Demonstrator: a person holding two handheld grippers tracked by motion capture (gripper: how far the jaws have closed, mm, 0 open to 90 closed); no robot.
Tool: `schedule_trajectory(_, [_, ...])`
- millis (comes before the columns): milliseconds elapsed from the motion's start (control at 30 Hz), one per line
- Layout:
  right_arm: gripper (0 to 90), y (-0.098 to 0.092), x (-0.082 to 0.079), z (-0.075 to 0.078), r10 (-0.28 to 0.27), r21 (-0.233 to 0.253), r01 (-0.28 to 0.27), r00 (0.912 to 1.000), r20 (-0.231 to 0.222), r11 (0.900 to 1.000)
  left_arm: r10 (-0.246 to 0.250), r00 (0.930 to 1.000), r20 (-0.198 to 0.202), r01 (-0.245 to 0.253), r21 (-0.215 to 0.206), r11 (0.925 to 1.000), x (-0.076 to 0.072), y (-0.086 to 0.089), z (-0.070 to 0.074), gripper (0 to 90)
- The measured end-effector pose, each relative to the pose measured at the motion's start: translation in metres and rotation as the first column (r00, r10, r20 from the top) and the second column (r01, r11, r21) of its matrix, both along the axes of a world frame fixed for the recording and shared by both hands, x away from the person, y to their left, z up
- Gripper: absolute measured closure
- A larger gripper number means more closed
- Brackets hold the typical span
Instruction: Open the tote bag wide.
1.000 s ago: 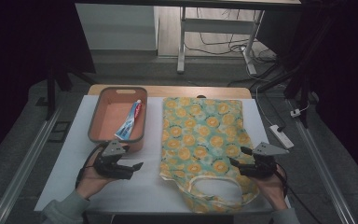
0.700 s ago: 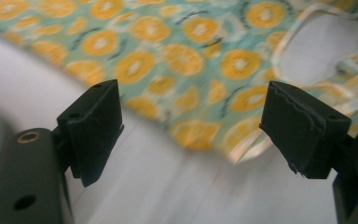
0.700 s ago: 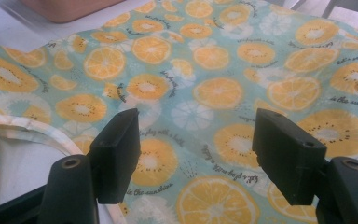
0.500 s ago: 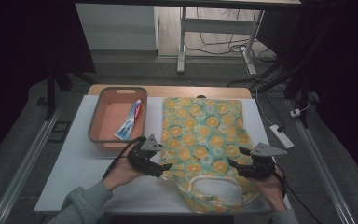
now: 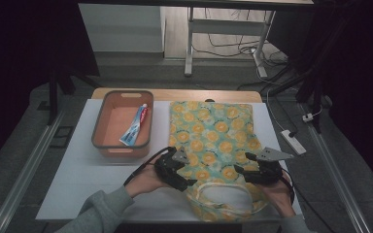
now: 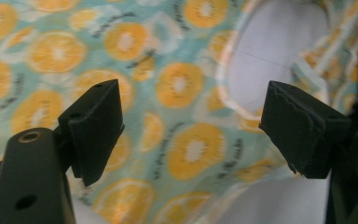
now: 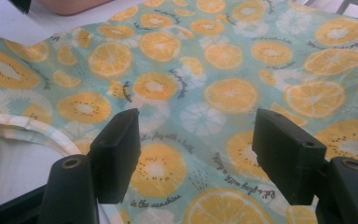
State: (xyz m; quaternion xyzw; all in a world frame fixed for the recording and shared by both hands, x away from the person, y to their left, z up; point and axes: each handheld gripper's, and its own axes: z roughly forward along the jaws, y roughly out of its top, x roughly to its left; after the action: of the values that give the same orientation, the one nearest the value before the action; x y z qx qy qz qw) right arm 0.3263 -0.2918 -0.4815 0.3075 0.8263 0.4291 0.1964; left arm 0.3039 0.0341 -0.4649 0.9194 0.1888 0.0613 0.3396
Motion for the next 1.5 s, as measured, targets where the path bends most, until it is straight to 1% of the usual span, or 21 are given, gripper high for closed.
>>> schedule_trajectory(100, [32.7, 0.002, 0.001, -0.001, 0.011, -0.009, -0.011, 0.9999, 0.001, 1.000, -0.033, 0.9994, -0.014, 0.033, 0.013, 0.9994, -0.006, -0.001, -0.002, 21.1])
schedule_trajectory(267, [32.6, 0.003, 0.003, -0.002, 0.012, 0.000, -0.012, 0.9999, 0.000, 1.000, -0.089, 0.9954, -0.033, 0.089, -0.009, 0.9960, -0.020, 0.003, 0.000, 22.5])
schedule_trajectory(333, [32.6, 0.004, 0.003, -0.002, 0.016, -0.002, -0.016, 0.9999, -0.003, 1.000, -0.106, 0.9935, -0.043, 0.105, -0.012, 0.9944, -0.023, 0.001, -0.001, 24.3])
schedule_trajectory(467, [32.6, 0.007, 0.003, -0.002, 0.021, -0.005, -0.021, 0.9998, -0.003, 1.000, -0.121, 0.9915, -0.047, 0.123, 0.031, 0.9919, -0.023, -0.008, -0.011, 26.6])
schedule_trajectory(533, [32.5, 0.008, 0.002, -0.002, 0.027, -0.008, -0.027, 0.9996, -0.002, 1.000, -0.145, 0.9872, -0.067, 0.148, 0.035, 0.9884, -0.023, -0.012, -0.018, 27.2])
schedule_trajectory(600, [32.3, 0.008, 0.001, -0.002, 0.027, -0.007, -0.027, 0.9996, 0.000, 1.000, -0.179, 0.9808, -0.077, 0.184, 0.065, 0.9807, -0.024, -0.016, -0.026, 27.8])
schedule_trajectory(633, [32.3, 0.007, 0.001, -0.002, 0.026, -0.001, -0.026, 0.9997, 0.002, 1.000, -0.185, 0.9801, -0.072, 0.190, 0.080, 0.9785, -0.026, -0.017, -0.029, 33.6])
schedule_trajectory(667, [32.3, 0.007, 0.001, -0.001, 0.023, -0.002, -0.023, 0.9997, 0.002, 1.000, -0.191, 0.9790, -0.070, 0.198, 0.099, 0.9752, -0.027, -0.017, -0.033, 36.6])
schedule_trajectory(700, [32.3, 0.006, 0.001, -0.001, 0.021, 0.000, -0.021, 0.9998, 0.002, 1.000, -0.191, 0.9790, -0.070, 0.198, 0.099, 0.9752, -0.027, -0.017, -0.033, 41.0])
schedule_trajectory(733, [32.3, 0.006, 0.001, -0.001, 0.021, 0.000, -0.021, 0.9998, 0.002, 1.000, -0.189, 0.9797, -0.067, 0.196, 0.111, 0.9744, -0.027, -0.016, -0.036, 41.0])
schedule_trajectory(767, [32.4, 0.006, 0.002, -0.002, 0.016, 0.002, -0.016, 0.9999, 0.003, 1.000, -0.183, 0.9809, -0.065, 0.190, 0.120, 0.9744, -0.026, -0.016, -0.038, 54.2])
schedule_trajectory(800, [32.3, 0.006, 0.002, -0.002, 0.016, -0.001, -0.016, 0.9999, 0.002, 1.000, -0.178, 0.9821, -0.062, 0.185, 0.131, 0.9740, -0.026, -0.014, -0.039, 61.2])
schedule_trajectory(833, [32.3, 0.006, 0.002, -0.002, 0.016, -0.001, -0.016, 0.9999, 0.002, 1.000, -0.174, 0.9826, -0.065, 0.181, 0.130, 0.9748, -0.025, -0.012, -0.040, 61.2])
schedule_trajectory(867, [32.3, 0.006, 0.002, -0.002, 0.018, -0.004, -0.018, 0.9998, 0.000, 1.000, -0.163, 0.9841, -0.071, 0.171, 0.125, 0.9773, -0.024, -0.009, -0.040, 69.7])
schedule_trajectory(900, [32.3, 0.006, 0.002, -0.002, 0.020, -0.003, -0.020, 0.9998, 0.001, 1.000, -0.155, 0.9853, -0.071, 0.164, 0.129, 0.9780, -0.024, -0.007, -0.040, 81.2])
schedule_trajectory(1000, [32.3, 0.007, 0.002, -0.001, 0.023, -0.002, -0.023, 0.9997, 0.003, 1.000, -0.145, 0.9884, -0.043, 0.150, 0.127, 0.9805, -0.024, 0.002, -0.036, 84.4])
schedule_trajectory(1133, [32.4, 0.007, 0.002, 0.000, 0.020, -0.002, -0.020, 0.9998, 0.005, 1.000, -0.133, 0.9911, -0.003, 0.133, 0.096, 0.9864, -0.027, 0.023, -0.025, 86.0])
schedule_trajectory(1233, [32.4, 0.007, 0.002, 0.000, 0.018, -0.006, -0.018, 0.9998, 0.002, 1.000, -0.116, 0.9931, 0.012, 0.115, 0.082, 0.9900, -0.028, 0.044, -0.018, 85.9])
schedule_trajectory(1367, [32.4, 0.010, 0.001, 0.001, 0.036, -0.011, -0.036, 0.9992, -0.020, 0.999, -0.073, 0.9972, 0.014, 0.072, 0.072, 0.9948, -0.030, 0.072, -0.019, 85.1])
schedule_trajectory(1433, [32.5, 0.021, -0.002, 0.005, 0.087, -0.014, -0.088, 0.9948, -0.053, 0.996, -0.056, 0.9984, 0.003, 0.056, 0.062, 0.9965, -0.032, 0.083, -0.022, 84.7])
schedule_trajectory(1500, [32.4, 0.035, -0.007, 0.008, 0.144, -0.022, -0.146, 0.9854, -0.091, 0.989, -0.042, 0.9990, -0.015, 0.043, 0.057, 0.9974, -0.032, 0.091, -0.027, 84.3])
